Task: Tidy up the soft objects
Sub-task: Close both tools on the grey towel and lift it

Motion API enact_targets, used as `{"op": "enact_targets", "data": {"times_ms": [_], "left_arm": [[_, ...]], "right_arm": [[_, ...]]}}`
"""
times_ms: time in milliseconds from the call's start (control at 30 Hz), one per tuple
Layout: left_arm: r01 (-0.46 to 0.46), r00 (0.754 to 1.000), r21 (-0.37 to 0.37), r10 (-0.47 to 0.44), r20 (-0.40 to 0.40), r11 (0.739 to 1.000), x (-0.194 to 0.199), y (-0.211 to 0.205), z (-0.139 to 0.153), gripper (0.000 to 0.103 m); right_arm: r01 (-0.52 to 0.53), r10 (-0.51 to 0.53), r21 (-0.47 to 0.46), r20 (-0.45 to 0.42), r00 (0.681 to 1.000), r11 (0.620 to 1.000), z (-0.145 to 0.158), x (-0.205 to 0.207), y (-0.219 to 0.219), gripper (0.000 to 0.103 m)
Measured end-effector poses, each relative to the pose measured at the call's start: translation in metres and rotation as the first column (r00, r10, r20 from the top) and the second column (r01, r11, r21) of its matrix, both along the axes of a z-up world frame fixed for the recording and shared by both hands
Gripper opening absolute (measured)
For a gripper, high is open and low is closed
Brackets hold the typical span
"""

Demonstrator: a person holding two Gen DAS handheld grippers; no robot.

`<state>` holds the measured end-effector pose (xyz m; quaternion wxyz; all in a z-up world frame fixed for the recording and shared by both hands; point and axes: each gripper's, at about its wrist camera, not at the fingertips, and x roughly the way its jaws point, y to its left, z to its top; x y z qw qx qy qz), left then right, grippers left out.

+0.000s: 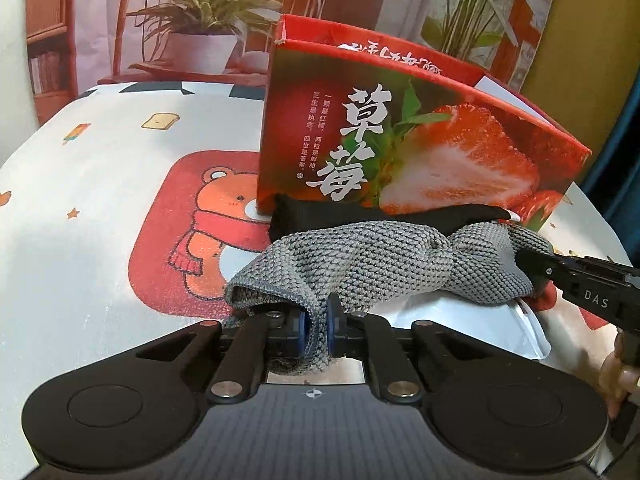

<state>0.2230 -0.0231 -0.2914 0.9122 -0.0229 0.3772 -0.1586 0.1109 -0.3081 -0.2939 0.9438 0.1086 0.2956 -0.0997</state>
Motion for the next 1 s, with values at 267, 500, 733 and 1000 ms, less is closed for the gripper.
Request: {"op": "enact_targets", "data": {"times_ms": [267,500,733,1000], "left_arm": [[0.008,0.996,0.011,-0.009,0.09,1.0,-0.017,-0.002,0.029,0.009],[0.009,0.98,-0.027,-0.004,0.198,1.0,-0.034,-0.002,0.08,0.008],[0.051,0.949,-0.049,-0.033,0.313,0.998,-0.026,0.001,0.131,0.009],[0.084,0.942,-0.086,-0.051,0.332,0.993,0.006,-0.01,0.158,0.009]], "right_arm": [[0.024,-0.024,0.011,0.039,0.999,1.0,0.008,-0.01,0.001,0.009],[0.069,-0.077,0.074,0.115,0.99,0.995,0.039,-0.029,0.005,0.008],[0.047,-0.06,0.065,0.209,0.976,0.997,0.091,-0.029,0.004,0.008],[0.038,-0.035,-0.006,0.257,0.966,0.999,0.146,-0.004,-0.016,0.008]]}}
